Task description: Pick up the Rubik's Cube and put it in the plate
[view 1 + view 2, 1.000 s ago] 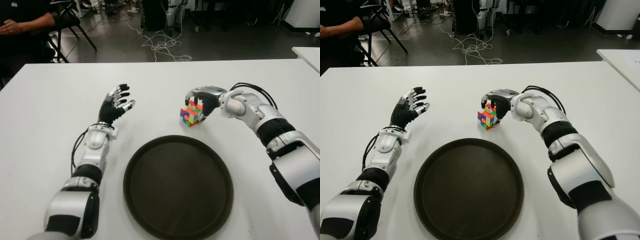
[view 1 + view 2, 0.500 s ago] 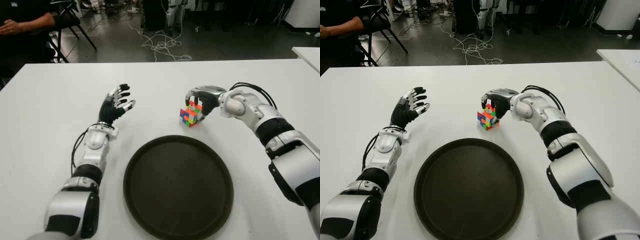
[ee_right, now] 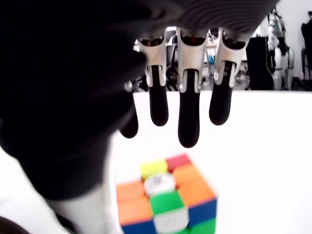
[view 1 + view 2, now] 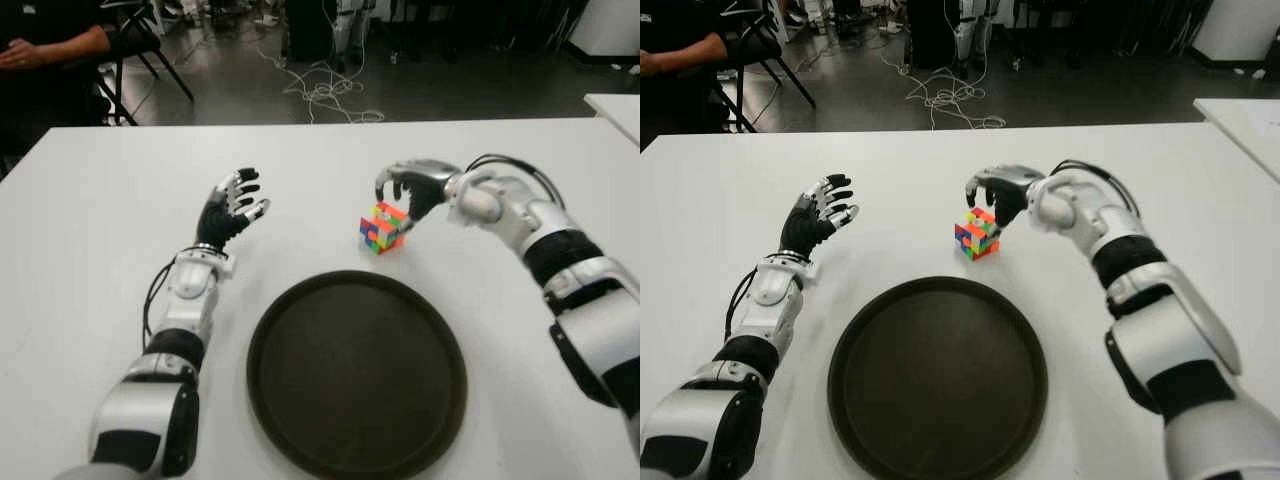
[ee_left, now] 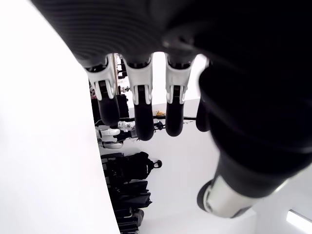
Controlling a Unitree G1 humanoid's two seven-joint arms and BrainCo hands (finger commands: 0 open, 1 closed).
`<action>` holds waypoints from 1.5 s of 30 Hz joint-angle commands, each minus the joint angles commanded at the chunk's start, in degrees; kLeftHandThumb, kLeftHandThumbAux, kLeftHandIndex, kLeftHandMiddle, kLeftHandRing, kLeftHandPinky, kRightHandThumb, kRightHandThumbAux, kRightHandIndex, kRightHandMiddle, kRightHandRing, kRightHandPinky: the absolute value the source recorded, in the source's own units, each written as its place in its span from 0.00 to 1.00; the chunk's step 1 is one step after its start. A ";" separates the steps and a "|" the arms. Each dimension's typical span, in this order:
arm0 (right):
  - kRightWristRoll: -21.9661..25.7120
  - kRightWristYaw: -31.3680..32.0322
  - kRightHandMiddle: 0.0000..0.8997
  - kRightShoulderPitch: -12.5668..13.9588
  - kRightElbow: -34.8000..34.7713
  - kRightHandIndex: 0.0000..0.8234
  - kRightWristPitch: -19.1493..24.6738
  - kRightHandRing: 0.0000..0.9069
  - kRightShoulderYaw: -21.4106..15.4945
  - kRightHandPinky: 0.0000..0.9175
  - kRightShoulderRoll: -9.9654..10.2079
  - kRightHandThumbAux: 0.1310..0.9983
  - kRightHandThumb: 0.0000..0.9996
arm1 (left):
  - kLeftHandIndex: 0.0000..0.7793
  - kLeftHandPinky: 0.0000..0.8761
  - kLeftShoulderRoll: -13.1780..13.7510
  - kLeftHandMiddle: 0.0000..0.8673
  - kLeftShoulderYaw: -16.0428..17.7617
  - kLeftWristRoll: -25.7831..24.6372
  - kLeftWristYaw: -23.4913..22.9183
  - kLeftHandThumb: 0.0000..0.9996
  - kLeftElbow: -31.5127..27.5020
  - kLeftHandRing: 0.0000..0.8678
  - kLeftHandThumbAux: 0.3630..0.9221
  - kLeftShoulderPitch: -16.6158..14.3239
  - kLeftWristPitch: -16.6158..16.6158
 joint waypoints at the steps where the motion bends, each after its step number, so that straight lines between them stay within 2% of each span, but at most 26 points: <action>1: 0.37 0.05 0.24 0.69 -1.61 0.16 0.09 0.30 -0.49 0.22 -0.51 0.79 0.00 | 0.26 0.22 0.02 0.23 -0.02 0.05 0.01 0.09 0.04 0.21 0.82 -0.01 -0.05; 4: 0.94 -1.64 0.08 2.38 -4.25 0.06 1.47 0.10 -1.85 0.07 -0.95 0.72 0.00 | 0.26 0.22 0.13 0.23 -0.12 0.23 0.06 0.08 0.25 0.21 0.83 -0.06 -0.12; 9: 0.93 -5.20 0.01 3.78 -5.65 0.01 3.19 0.02 -2.84 0.01 -0.59 0.64 0.00 | 0.26 0.20 0.23 0.23 -0.25 0.48 0.39 0.06 0.38 0.20 0.86 -0.10 -0.04; 13: 1.52 -7.32 0.00 4.59 -6.38 0.00 3.34 0.00 -3.48 0.00 -0.51 0.58 0.00 | 0.25 0.18 0.29 0.23 -0.29 0.54 0.44 0.06 0.41 0.20 0.84 -0.17 0.62; 19: 2.39 -7.11 0.00 5.15 -7.43 0.00 3.41 0.00 -3.92 0.00 -0.83 0.53 0.00 | 0.25 0.19 0.21 0.23 -0.12 0.23 0.29 0.07 0.24 0.20 0.82 -0.12 1.18; 31: 2.75 -5.98 0.00 6.03 -9.20 0.00 5.43 0.00 -4.34 0.00 -0.71 0.56 0.00 | 0.25 0.23 0.23 0.23 -0.26 0.52 0.96 0.07 0.13 0.21 0.85 -0.01 0.81; 36: 2.12 -5.42 0.00 5.69 -8.83 0.00 6.35 0.00 -3.69 0.00 -0.47 0.55 0.00 | 0.26 0.22 0.19 0.24 -0.28 0.50 0.93 0.07 0.17 0.21 0.85 0.03 0.56; 40: 0.23 -4.76 0.00 5.07 -8.50 0.00 6.63 0.00 -2.18 0.00 -1.07 0.51 0.00 | 0.26 0.22 0.19 0.24 -0.31 0.52 0.95 0.08 0.21 0.22 0.86 -0.01 0.33; 45: -1.27 -7.83 0.00 5.01 -7.84 0.00 5.29 0.00 -1.52 0.01 -1.41 0.48 0.03 | 0.27 0.20 0.09 0.24 -0.12 0.19 0.62 0.07 0.33 0.21 0.85 0.01 -0.08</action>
